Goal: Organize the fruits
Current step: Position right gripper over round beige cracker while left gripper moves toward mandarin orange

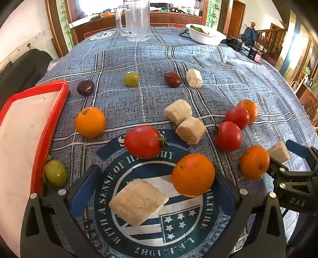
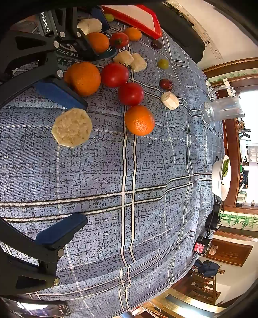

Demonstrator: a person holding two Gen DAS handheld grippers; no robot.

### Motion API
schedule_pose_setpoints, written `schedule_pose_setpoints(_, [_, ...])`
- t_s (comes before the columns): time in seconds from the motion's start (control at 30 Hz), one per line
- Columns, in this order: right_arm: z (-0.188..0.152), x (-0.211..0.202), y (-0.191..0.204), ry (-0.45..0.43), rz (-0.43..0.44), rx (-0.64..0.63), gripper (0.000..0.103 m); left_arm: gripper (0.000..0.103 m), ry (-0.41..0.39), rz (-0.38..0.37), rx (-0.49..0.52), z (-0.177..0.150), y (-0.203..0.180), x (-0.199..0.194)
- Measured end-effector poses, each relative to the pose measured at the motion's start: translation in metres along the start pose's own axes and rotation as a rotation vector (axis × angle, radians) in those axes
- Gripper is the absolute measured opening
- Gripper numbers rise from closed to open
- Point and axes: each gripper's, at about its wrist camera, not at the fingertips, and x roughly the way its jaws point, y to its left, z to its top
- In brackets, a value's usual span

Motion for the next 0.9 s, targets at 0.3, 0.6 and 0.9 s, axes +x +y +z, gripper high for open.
schedule_pose_setpoints(0.3, [-0.0004, 0.0022, 0.0011, 0.000, -0.005, -0.003, 0.103, 0.103, -0.001, 0.000, 0.000, 0.0000, 0.0001, 0.0000])
schedule_pose_setpoints(0.6, [-0.0002, 0.0046, 0.0020, 0.001, -0.005, -0.003, 0.103, 0.103, 0.000, 0.000, 0.000, 0.0001, 0.0001, 0.0000])
schedule_pose_setpoints(0.9, [0.0019, 0.0057, 0.0009, 0.037, 0.013, -0.020, 0.103, 0.103, 0.036, 0.003, -0.011, 0.0027, -0.0005, -0.0040])
